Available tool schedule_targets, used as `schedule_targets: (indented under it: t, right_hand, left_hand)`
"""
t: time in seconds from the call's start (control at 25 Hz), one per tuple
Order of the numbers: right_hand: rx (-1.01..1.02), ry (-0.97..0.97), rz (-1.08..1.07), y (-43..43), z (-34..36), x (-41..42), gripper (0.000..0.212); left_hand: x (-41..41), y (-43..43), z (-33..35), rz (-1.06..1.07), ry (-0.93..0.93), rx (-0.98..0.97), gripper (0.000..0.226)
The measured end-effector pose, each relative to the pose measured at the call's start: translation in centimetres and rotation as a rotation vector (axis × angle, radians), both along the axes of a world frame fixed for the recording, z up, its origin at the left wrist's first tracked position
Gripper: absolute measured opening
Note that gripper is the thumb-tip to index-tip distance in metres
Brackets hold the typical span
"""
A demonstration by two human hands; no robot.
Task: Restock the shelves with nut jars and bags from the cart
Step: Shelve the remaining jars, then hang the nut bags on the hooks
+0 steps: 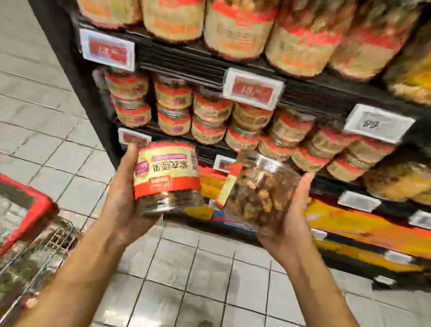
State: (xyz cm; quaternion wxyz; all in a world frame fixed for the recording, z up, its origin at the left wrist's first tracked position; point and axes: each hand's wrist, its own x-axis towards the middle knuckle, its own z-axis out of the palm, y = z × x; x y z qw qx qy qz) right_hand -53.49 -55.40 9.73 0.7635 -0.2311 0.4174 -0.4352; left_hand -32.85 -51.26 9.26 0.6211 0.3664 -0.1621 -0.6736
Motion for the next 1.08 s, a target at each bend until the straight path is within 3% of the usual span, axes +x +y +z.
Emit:
schedule_targets:
  t: [0.28, 0.4, 0.52, 0.64, 0.92, 1.08]
  right_hand:
    - [-0.060, -0.097, -0.271, -4.8, -4.7, -1.5, 0.068]
    - [-0.098, 0.157, -0.468, -7.2, -6.8, -0.3, 0.062]
    - [-0.302, 0.460, -0.721, -9.0, -8.3, 1.9, 0.055]
    - [-0.521, 0.599, -0.883, -9.5, -9.5, 5.2, 0.077]
    - [-0.565, 0.807, -0.991, -12.0, -12.5, 9.2, 0.086]
    - [-0.529, 1.011, -0.841, -13.7, -13.2, 10.4, 0.085]
  left_hand:
    - [-3.2, -7.3, -4.0, -0.083, -0.076, 0.090, 0.061]
    - [-2.9, -9.6, -6.4, -0.123, -0.112, 0.053, 0.056]
    - [-2.1, -10.4, -8.4, -0.162, -0.127, 0.004, 0.052]
    - [-0.9, -10.4, -10.2, -0.207, -0.161, -0.012, 0.051]
    - [1.3, -10.0, -12.0, -0.303, -0.145, -0.047, 0.058]
    - [2.0, -10.0, -12.3, -0.344, -0.147, -0.087, 0.066]
